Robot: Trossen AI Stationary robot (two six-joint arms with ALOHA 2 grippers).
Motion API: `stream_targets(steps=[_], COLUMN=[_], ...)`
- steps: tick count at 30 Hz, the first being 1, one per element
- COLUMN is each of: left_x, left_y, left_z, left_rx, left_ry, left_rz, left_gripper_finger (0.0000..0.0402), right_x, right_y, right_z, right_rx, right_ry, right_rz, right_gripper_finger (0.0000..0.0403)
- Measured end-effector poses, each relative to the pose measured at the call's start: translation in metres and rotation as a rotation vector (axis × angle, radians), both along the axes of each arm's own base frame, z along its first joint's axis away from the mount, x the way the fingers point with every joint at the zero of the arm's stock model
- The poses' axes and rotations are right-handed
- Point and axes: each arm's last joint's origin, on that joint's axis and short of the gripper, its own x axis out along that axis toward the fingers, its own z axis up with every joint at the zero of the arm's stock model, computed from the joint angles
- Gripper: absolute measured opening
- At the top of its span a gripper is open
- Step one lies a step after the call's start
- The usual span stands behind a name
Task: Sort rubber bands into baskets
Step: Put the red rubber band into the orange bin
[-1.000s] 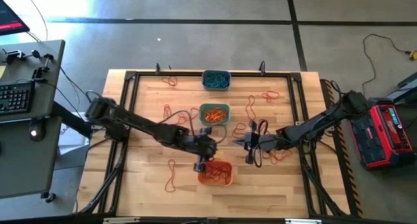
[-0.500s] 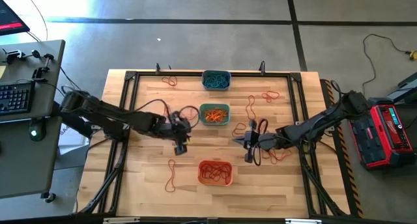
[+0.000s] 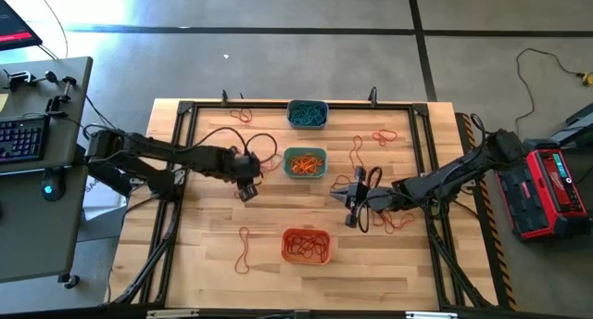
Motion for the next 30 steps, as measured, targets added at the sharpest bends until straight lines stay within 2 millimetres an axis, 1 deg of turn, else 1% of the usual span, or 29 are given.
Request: stream_targets(steps=[6, 10, 14, 19, 24, 30], left_x=[0.000, -0.002, -0.001, 0.003, 0.006, 0.008], left_y=[0.020, 0.028, 0.031, 0.032, 0.033, 0.033], left_z=[-0.003, -0.003, -0.008, -0.022, -0.036, -0.045], left_rx=[-0.052, -0.073, -0.102, -0.111, -0.107, -0.107], left_ry=[-0.032, -0.035, -0.014, 0.050, 0.111, 0.160], left_rz=[0.015, 0.025, 0.014, -0.011, -0.026, -0.062], left_gripper_finger=[0.0132, 0.0137, 0.0132, 0.0122, 0.0120, 0.0117], right_x=[0.000, 0.000, 0.000, 0.000, 0.000, 0.000], right_y=[0.000, 0.000, 0.000, 0.000, 0.000, 0.000], right_z=[0.000, 0.000, 0.000, 0.000, 0.000, 0.000], right_rx=[0.000, 0.001, 0.000, -0.001, -0.001, 0.001], right_ry=[0.000, 0.000, 0.000, 0.004, 0.004, 0.004], right_rz=[0.000, 0.000, 0.000, 0.000, 0.000, -0.001], right_gripper_finger=[0.0063, 0.0073, 0.0074, 0.0074, 0.0074, 0.0074])
